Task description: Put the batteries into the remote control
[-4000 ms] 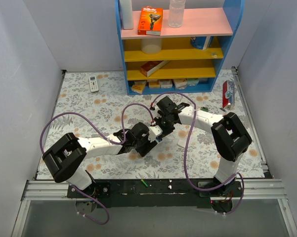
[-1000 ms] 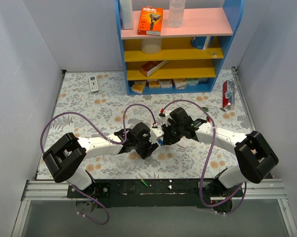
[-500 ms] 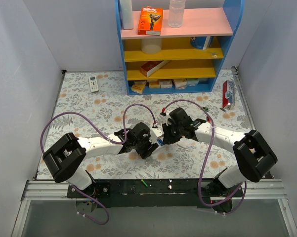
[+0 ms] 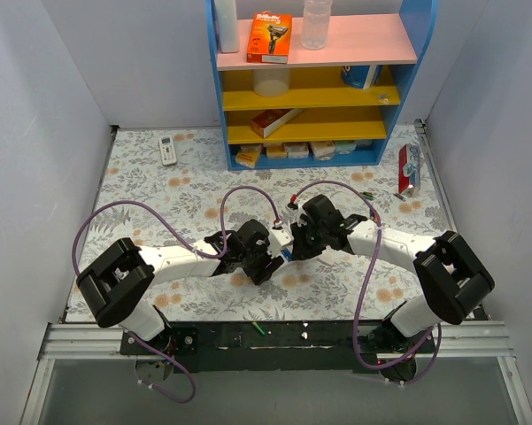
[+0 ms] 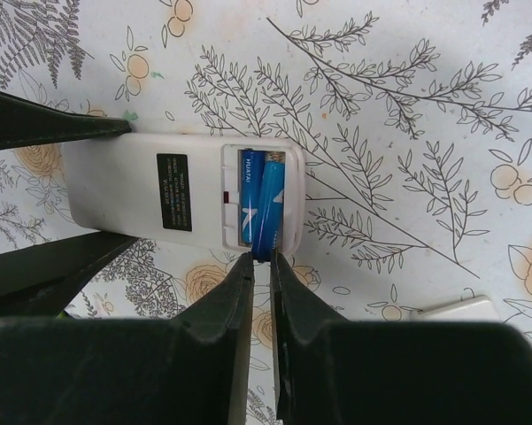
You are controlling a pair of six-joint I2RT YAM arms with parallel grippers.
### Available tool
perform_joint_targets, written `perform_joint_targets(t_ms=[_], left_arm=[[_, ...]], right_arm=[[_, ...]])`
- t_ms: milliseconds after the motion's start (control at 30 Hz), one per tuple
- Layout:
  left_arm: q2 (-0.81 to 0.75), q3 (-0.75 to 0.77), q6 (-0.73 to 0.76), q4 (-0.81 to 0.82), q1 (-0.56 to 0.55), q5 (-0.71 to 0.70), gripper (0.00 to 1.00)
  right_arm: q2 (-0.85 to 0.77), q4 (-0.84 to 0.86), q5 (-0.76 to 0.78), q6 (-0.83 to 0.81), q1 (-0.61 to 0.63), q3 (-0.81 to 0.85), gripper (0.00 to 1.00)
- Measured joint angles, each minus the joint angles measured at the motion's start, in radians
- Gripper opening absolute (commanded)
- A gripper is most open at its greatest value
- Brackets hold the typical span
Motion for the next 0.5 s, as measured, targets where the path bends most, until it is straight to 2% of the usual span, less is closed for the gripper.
perform_joint_targets(t_ms=[500], left_arm=[[0.0, 0.001, 0.0, 0.0, 0.0, 0.003, 0.35]], right_arm=[[0.019, 0.013, -0.006, 0.021, 0.0, 0.0, 0.12]])
